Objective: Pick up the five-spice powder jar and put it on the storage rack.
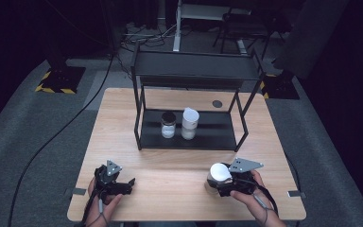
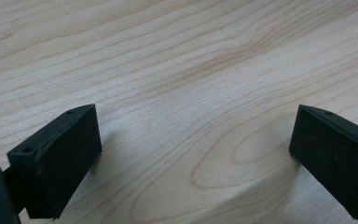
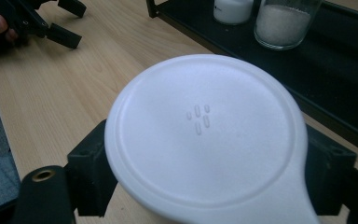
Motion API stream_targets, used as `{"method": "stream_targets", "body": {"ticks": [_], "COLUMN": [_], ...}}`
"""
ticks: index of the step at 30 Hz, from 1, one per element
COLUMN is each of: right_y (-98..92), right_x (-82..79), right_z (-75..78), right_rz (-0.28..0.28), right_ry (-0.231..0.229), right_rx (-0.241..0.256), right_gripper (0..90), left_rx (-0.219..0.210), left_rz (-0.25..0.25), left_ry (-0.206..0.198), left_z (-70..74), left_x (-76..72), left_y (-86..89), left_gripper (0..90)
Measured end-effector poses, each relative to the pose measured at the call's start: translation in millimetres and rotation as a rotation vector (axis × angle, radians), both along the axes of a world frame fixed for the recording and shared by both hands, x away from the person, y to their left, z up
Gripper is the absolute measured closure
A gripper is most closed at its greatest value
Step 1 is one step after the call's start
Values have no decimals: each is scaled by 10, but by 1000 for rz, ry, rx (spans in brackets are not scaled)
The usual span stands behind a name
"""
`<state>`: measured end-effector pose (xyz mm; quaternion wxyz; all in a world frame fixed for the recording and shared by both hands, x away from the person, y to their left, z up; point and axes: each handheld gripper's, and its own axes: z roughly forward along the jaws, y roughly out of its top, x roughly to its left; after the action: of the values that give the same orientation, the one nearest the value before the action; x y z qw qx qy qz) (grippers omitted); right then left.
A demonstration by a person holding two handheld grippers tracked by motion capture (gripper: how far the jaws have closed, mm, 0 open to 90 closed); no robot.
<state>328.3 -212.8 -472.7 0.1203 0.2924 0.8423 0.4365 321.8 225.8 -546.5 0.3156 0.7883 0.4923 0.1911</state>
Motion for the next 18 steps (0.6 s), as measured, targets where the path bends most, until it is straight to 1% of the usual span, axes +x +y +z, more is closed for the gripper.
{"method": "stream_targets", "body": {"ticks": [3, 8, 13, 18], "right_y": [-6, -3, -1, 3], "right_x": [2, -4, -13, -13], "right_z": [-15, -17, -13, -4], "right_rz": [-4, -4, 0, 3], "right_ry": [12, 9, -6, -8], "right_rx": [6, 9, 0, -8], "right_gripper": [277, 283, 290, 293], "left_rx": [0, 0, -1, 0], "left_rz": [1, 0, 1, 0], "left_ry": [-1, 0, -1, 0], "left_z": [0, 0, -1, 0], "left_x": [0, 0, 0, 0], "left_y": [0, 0, -1, 0], "left_gripper": [17, 17, 17, 17]}}
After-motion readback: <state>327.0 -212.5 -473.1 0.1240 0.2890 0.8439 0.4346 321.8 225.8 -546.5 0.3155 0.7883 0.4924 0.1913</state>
